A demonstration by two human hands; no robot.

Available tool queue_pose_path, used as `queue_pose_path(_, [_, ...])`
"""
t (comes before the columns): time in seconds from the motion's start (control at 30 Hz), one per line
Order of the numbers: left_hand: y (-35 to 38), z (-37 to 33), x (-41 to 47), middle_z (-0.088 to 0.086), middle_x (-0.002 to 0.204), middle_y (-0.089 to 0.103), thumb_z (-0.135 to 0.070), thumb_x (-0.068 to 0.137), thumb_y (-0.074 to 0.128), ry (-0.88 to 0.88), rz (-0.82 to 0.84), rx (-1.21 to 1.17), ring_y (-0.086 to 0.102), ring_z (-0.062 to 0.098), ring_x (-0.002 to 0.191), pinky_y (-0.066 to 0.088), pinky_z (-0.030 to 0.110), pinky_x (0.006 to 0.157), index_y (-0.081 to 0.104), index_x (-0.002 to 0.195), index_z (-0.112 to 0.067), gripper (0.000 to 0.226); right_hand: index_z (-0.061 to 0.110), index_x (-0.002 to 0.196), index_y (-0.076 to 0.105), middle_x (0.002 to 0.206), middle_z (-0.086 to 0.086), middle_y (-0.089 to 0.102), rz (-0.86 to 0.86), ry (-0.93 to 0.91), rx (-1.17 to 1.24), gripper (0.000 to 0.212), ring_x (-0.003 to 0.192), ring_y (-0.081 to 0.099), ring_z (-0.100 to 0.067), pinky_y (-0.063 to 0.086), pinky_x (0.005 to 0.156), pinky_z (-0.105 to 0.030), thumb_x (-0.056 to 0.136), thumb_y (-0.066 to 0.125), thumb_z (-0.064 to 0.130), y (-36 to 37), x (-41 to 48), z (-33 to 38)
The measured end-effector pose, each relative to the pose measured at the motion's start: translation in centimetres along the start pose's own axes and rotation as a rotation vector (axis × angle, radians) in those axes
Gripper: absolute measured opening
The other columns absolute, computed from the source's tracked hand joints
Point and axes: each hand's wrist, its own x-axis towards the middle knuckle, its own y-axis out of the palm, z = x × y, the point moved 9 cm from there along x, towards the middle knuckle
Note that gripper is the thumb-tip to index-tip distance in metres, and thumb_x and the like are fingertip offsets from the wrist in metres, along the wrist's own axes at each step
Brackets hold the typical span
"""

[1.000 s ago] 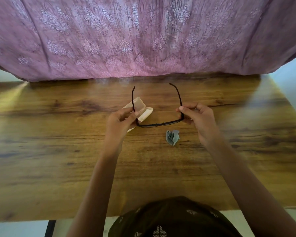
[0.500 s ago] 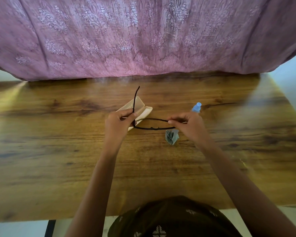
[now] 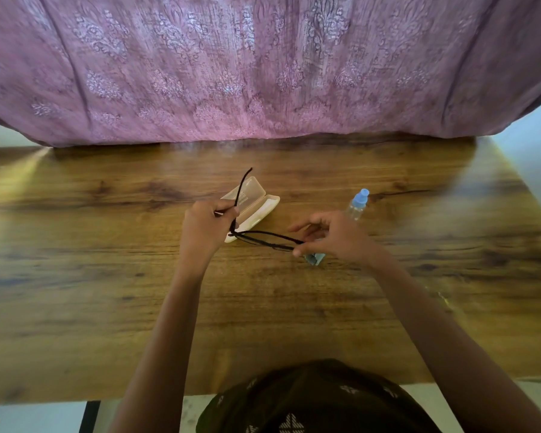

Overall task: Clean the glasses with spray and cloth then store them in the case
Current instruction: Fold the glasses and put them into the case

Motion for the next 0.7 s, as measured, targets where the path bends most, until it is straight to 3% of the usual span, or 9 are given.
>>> queue_pose_path(0.1, [0.0, 0.3, 0.1, -0.012, 0.075, 0.07, -0.017, 0.089, 0.067, -0.014, -0.013, -0.02, 0.063, -0.012, 0.062, 0.049, 0.015, 0.064, 0.073, 0.108, -0.018, 0.02, 0.027, 0.11, 0.069, 0.105, 0.015, 0.067, 0.038, -0.067, -0.179, 0.054, 0.093, 0.063, 0.003, 0.053, 0.081, -0.015, 0.061, 0.09, 0.035, 0.9, 0.3, 0.6])
queue_pose_path(0.2, [0.2, 0.9, 0.2, -0.016, 0.065, 0.07, -0.015, 0.088, 0.068, -0.059, 0.008, -0.108, 0.068, -0.002, 0.065, 0.057, 0.025, 0.074, 0.074, 0.102, -0.021, 0.017, 0.025, 0.116, 0.066, 0.109, 0.011, 0.063, 0.011, -0.126, -0.306, 0.057, 0.096, 0.059, 0.0, 0.047, 0.082, -0.014, 0.065, 0.088, 0.035, 1.3, 0.5, 0.7])
queue_pose_path(0.27, [0.3, 1.2, 0.3, -0.022, 0.061, 0.069, -0.015, 0.088, 0.069, -0.069, 0.024, -0.127, 0.068, -0.003, 0.063, 0.055, 0.022, 0.073, 0.074, 0.1, -0.023, 0.016, 0.023, 0.115, 0.066, 0.109, 0.01, 0.064, -0.021, -0.123, -0.31, 0.05, 0.097, 0.059, -0.002, 0.05, 0.086, -0.019, 0.069, 0.085, 0.028, 1.2, 0.6, 0.4])
queue_pose_path(0.33, [0.4, 1.7, 0.3, -0.017, 0.065, 0.072, -0.014, 0.087, 0.07, -0.09, 0.043, -0.161, 0.07, 0.002, 0.064, 0.058, 0.027, 0.076, 0.074, 0.101, -0.021, 0.017, 0.022, 0.113, 0.067, 0.105, 0.014, 0.065, -0.055, -0.096, -0.267, 0.045, 0.094, 0.06, 0.004, 0.052, 0.086, -0.019, 0.071, 0.084, 0.025, 0.7, 0.6, 0.1])
queue_pose_path(0.43, [0.8, 2.2, 0.4, -0.008, 0.081, 0.074, -0.012, 0.086, 0.07, -0.123, 0.112, -0.156, 0.072, 0.014, 0.073, 0.057, 0.041, 0.088, 0.074, 0.105, -0.017, 0.02, 0.028, 0.11, 0.068, 0.096, 0.02, 0.068, -0.089, -0.08, -0.165, 0.043, 0.088, 0.062, 0.011, 0.049, 0.076, -0.006, 0.07, 0.084, 0.027, 0.1, 0.4, -0.2])
queue_pose_path(0.57, [1.2, 1.5, 0.2, -0.012, 0.088, 0.071, -0.013, 0.086, 0.07, -0.053, 0.209, -0.052, 0.069, 0.002, 0.073, 0.055, 0.028, 0.084, 0.076, 0.099, -0.024, 0.017, 0.03, 0.106, 0.068, 0.095, 0.016, 0.071, -0.124, -0.098, -0.019, 0.032, 0.09, 0.066, 0.006, 0.048, 0.076, -0.005, 0.077, 0.079, 0.022, -0.9, 0.2, 0.3])
queue_pose_path(0.7, [1.9, 0.9, -0.2, -0.011, 0.096, 0.068, -0.012, 0.086, 0.07, 0.01, 0.302, 0.017, 0.06, 0.006, 0.091, 0.044, 0.021, 0.082, 0.074, 0.108, -0.018, 0.023, 0.027, 0.108, 0.069, 0.098, 0.012, 0.072, -0.158, -0.141, 0.021, 0.028, 0.09, 0.068, 0.0, 0.053, 0.08, -0.013, 0.082, 0.074, 0.017, -1.4, 0.2, 1.1])
